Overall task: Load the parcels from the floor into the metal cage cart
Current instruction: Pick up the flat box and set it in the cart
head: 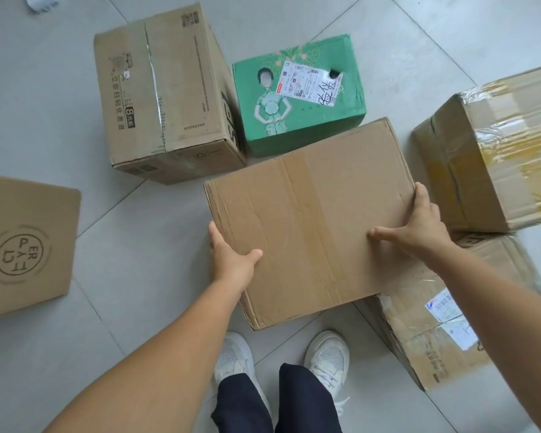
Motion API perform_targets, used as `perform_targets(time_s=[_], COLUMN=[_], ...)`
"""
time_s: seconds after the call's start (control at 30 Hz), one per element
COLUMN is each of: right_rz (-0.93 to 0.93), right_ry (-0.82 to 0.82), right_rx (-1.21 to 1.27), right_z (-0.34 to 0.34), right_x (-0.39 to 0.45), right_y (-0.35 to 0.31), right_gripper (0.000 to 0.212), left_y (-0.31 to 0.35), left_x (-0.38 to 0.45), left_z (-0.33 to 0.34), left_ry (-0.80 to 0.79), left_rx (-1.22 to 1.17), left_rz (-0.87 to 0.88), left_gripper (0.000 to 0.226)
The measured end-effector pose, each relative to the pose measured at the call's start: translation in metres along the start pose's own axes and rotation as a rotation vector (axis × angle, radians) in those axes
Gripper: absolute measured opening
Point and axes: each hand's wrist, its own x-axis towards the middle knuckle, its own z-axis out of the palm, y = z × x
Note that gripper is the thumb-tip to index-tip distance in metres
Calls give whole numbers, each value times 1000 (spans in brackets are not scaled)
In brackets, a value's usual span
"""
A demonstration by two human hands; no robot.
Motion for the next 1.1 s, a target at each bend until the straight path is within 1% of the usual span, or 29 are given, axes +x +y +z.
perform_targets(time_s=[0.1,0.2,0.4,0.5,0.63,0.9,1.03,1.1], right_rz=[-20,-23,-68,-72,-39,37,62,82], right_ry=[17,51,175,242,335,549,695,779], right_rx=[45,82,225,269,343,502,586,625], right_z=[-15,-46,-130,-175,-225,-293,-318,-329], right_x=[-27,-61,-140,-183,-246,-388,-467,-508], right_y=[-11,-25,-49,-58,-65,-52,-37,-27], right_gripper=[122,119,119,116,113,107,102,105], left_y=[10,33,105,144,188,255,279,288], left_x=[-18,-46,-118,-153,-198,-304,-364,-395], left_z=[-26,-53,-107,-130,-161,-219,-240,-247], left_ry=[20,16,32,24,-39,-122,-222,-283], left_rx=[-22,-51,-100,-113,-129,-36,-29,-31], left_rz=[43,83,232,318,466,764,913,989], left_gripper=[109,108,99,95,98,96,95,94])
